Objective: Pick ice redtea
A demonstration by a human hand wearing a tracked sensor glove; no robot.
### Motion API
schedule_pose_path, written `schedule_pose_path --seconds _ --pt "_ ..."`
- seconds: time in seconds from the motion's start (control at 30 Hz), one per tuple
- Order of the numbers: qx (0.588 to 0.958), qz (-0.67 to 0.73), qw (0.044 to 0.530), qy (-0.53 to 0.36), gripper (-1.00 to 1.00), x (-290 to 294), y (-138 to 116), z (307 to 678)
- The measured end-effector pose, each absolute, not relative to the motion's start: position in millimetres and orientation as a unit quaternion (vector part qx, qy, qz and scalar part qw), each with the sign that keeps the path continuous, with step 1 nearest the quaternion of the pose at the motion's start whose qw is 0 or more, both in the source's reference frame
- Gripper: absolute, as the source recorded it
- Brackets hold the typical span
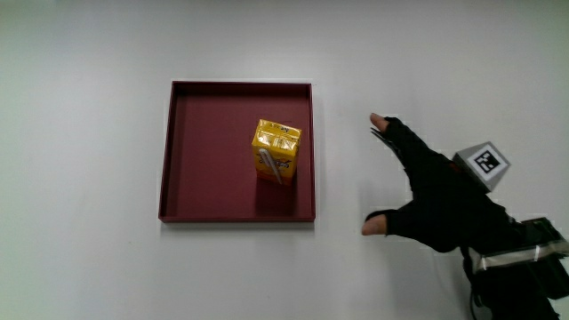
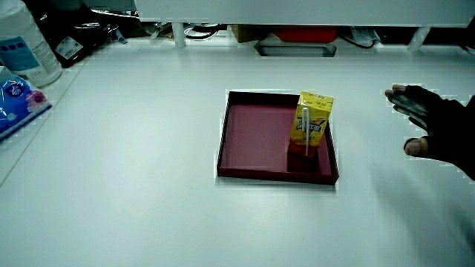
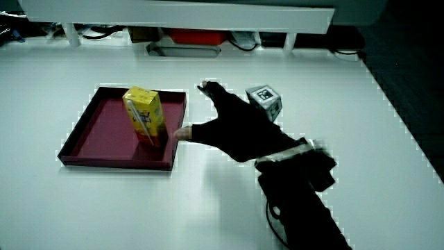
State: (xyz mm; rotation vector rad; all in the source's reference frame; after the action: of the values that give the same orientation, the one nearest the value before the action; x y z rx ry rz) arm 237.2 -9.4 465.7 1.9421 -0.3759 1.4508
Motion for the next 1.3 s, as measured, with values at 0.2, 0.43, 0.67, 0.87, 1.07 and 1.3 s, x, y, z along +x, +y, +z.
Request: schedule_pose_path --seconds 0.2,0.43,0.67,0.87,1.07,1.3 --pt "0.739 0.554 0.363 -0.127 0.00 212.4 -15.3 469.2" --pt "0.716 0.580 0.364 -0.137 0.00 185.4 -23.7 483.3" --pt "0.711 0.576 0.391 -0.103 0.00 164.1 -30.4 494.4" --pt "0.698 0.589 0.391 -0.116 0.00 145.3 -36.1 510.7" --pt "0.691 0.598 0.387 -0.124 0.00 132.4 -40.3 521.2" --pt "0.684 0.606 0.383 -0.135 0.00 122.5 -42.2 531.2"
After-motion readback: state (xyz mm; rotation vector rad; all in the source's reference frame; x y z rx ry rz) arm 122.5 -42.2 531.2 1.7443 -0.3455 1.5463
